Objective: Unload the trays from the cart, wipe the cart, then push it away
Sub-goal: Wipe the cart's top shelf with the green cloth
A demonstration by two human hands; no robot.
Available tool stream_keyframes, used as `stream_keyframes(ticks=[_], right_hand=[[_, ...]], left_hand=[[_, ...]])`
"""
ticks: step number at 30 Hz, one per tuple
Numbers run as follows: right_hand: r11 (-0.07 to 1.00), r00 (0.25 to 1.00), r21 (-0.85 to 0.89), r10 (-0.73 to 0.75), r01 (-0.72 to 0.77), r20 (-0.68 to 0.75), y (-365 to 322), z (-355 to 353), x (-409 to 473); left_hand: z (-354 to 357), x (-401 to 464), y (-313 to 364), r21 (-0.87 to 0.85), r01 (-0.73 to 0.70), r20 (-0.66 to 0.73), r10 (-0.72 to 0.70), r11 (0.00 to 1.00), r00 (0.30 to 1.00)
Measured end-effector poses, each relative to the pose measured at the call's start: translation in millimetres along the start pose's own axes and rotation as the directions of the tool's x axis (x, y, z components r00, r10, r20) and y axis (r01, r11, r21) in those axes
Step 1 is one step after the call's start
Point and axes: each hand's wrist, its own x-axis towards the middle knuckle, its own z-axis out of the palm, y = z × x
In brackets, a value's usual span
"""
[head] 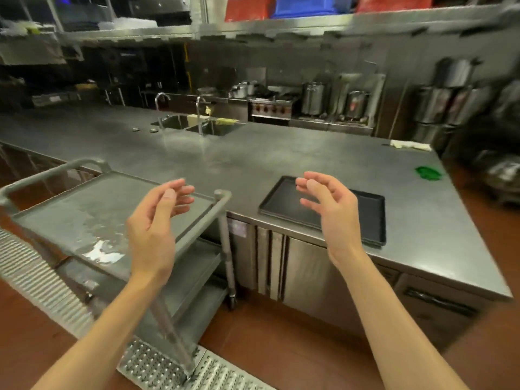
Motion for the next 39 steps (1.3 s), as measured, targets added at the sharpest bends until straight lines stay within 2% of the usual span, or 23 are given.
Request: stream_keyframes(ticks=[6,11,19,25,31,39], right_hand=[[0.997,0.967,-0.050,-0.061,0.050,-0.249,-14,-190,30],[0.988,0.904,-0.138,-0.114,0.062,-0.412,-36,-354,48],[0.968,0.780,-0.249,-0.186,0.040,-0.598,-47,-564,74],[0.951,0.748,-0.309,-0.207,0.003,-0.631,-21,-709,140],[0.954,0.753,-0.300,-0.183,-0.020,-0.632,-13,-847,240],[0.959,0.804,-0.282,-0.188,0.026,-0.564,1,-1003,386]], left_hand=[[200,-20,8,-0.131,-0.030,0.238,0.061,0.991,0.969],[391,-59,29,-0.316,0.054,0.312,0.050,0.947,0.949],[636,-123,51,-0.393,0.153,0.493,0.068,0.907,0.867],[812,-148,33,-0.424,0.171,0.512,0.080,0.889,0.855],[991,-148,23,-0.424,0.231,0.523,0.028,0.876,0.852],[1178,-117,19,-0.401,0.118,0.453,0.085,0.908,0.887]])
